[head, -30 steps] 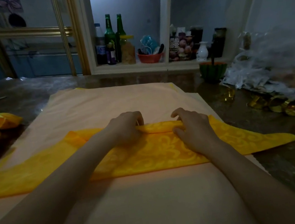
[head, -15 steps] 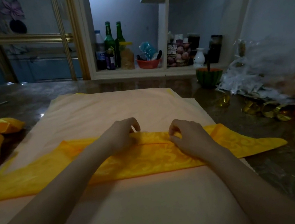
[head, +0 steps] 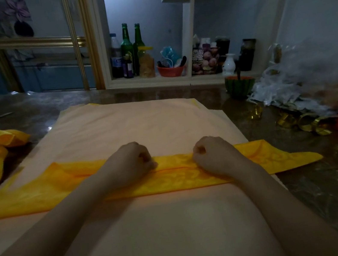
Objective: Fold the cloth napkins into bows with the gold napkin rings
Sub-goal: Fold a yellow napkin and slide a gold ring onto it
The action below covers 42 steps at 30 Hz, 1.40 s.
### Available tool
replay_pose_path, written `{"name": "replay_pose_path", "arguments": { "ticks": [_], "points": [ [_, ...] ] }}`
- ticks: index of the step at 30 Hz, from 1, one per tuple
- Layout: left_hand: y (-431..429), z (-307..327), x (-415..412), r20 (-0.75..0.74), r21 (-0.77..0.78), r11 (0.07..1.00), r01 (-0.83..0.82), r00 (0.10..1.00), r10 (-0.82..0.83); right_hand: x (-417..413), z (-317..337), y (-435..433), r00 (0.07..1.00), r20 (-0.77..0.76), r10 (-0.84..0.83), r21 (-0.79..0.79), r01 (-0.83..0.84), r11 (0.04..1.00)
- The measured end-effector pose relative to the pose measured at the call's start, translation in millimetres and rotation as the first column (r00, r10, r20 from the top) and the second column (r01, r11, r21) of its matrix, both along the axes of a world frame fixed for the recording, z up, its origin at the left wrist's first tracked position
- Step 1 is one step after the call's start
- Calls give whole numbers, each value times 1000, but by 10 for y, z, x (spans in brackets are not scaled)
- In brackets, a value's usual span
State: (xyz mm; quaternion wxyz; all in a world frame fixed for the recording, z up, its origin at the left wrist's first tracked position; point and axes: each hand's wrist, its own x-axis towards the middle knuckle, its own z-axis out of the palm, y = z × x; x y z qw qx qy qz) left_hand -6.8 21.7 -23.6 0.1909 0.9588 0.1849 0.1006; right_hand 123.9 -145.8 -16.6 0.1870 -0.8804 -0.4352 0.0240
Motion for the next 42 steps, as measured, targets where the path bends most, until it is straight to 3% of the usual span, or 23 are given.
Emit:
{"name": "replay_pose_path", "arguments": {
  "ticks": [5,8,11,14,18,21,27,31,35,37,39,42],
  "points": [
    [34,51,-78,-4,-64,998,-9,1000,9,83,-3,-44,996,-86,33,66,-28,997],
    [28,51,-94,48,6,1000,14,999,-14,93,-25,-62,994,-104,46,85,-38,996],
    [-10,58,-96,118,125,992,16,993,-31,58,-4,-34,998,-9,57,140,-55,989],
    [-22,57,-103,32,208,977,58,997,-66,21,16,0,989,117,89,112,-102,988],
    [-67,90,-131,-83,82,993,88,993,-81,21,110,-56,992,-88,88,-89,-96,991],
    [-74,84,-131,-17,-8,999,49,999,-49,35,133,-78,973,-215,84,-62,-99,993],
    [-107,52,-129,23,-28,998,55,998,-54,50,93,-96,984,-114,134,5,-135,991],
    [-202,112,-162,6,88,991,97,995,-98,-20,124,-77,986,-71,153,18,-152,988],
    [-386,170,-207,-110,145,979,146,985,-130,-143,167,-62,978,-38,206,-147,-209,967],
    [-444,155,-199,-156,92,987,135,980,-119,-163,252,-124,962,-170,212,-327,-258,909],
    [-472,89,-175,-125,110,988,109,988,-95,-160,346,-187,949,-272,160,-408,-265,874],
    [-512,-33,-109,-45,209,975,71,997,-63,-149,244,-106,982,-170,76,-164,-105,981]
  ]
}}
